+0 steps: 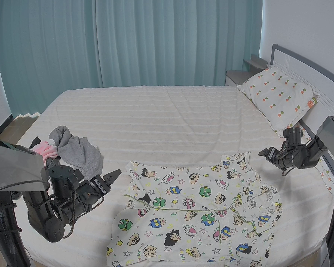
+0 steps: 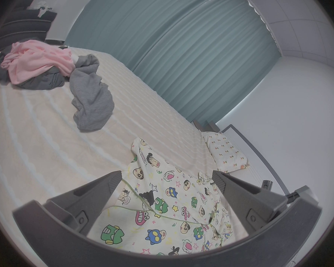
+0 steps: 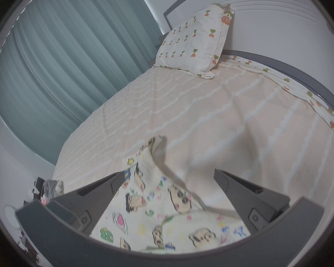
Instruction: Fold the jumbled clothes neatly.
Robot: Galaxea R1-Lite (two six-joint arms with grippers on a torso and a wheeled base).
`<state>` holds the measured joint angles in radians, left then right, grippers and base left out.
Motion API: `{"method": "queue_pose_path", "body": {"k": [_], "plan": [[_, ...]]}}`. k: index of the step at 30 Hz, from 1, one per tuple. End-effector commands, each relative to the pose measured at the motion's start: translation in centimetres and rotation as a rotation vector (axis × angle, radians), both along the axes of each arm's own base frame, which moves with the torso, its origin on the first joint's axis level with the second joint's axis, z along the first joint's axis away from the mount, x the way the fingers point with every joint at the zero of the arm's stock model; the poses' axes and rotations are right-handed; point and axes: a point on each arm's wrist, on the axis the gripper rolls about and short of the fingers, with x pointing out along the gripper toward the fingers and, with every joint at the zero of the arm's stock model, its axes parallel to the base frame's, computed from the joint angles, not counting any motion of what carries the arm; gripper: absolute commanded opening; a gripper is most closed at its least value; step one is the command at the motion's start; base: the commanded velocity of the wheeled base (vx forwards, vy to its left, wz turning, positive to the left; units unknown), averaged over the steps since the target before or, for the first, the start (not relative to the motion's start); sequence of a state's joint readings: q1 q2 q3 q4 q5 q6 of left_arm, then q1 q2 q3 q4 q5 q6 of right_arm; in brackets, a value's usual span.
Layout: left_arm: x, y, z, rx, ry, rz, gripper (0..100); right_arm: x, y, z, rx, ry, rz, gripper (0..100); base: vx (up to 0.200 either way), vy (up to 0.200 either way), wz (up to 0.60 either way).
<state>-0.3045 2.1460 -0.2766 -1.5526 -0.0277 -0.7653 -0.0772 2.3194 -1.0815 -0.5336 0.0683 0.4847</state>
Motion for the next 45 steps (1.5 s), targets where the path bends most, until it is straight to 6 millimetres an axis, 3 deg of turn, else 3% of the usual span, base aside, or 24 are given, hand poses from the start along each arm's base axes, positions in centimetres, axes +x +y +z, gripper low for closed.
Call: {"method": "queue_pose_path", "body": {"k": [1, 7, 12, 23, 31, 39, 45], "plan": [[-0.6, -1.2, 0.3, 0.041, -0.031, -0.056, 100, -5.9, 0.8, 2.9, -0.008, -0.088, 0.091, 100, 0.000, 0.000, 0.00], [-1.2, -2.2, -0.4, 0.060, -0.007, -0.064, 100, -8.7, 1.1, 1.8, 0.001, -0.069, 0.158, 100, -0.167, 0.000, 0.00], [-1.8, -2.4, -0.8, 0.069, 0.020, -0.081, 100, -9.9, 1.3, 1.1, 0.012, -0.068, 0.193, 100, -0.200, 0.000, 0.00], [-4.9, -1.7, -4.1, 0.111, 0.237, -0.107, 100, -12.1, 2.6, 0.1, 0.034, -0.051, 0.253, 100, -0.200, 0.000, 0.00], [-4.9, -1.7, -7.3, 0.111, 0.372, -0.080, 100, -13.0, 3.5, -0.5, 0.040, -0.041, 0.288, 100, 0.000, 0.000, 0.00], [-2.9, -2.5, -7.7, 0.103, 0.363, -0.057, 100, -13.3, 3.7, -0.7, 0.046, -0.030, 0.300, 100, 0.000, 0.000, 0.00], [-2.7, -4.0, -5.6, -0.026, 0.427, -0.016, 100, -13.8, 3.9, -0.8, 0.051, -0.016, 0.305, 100, 0.000, 0.000, 0.00]]}}
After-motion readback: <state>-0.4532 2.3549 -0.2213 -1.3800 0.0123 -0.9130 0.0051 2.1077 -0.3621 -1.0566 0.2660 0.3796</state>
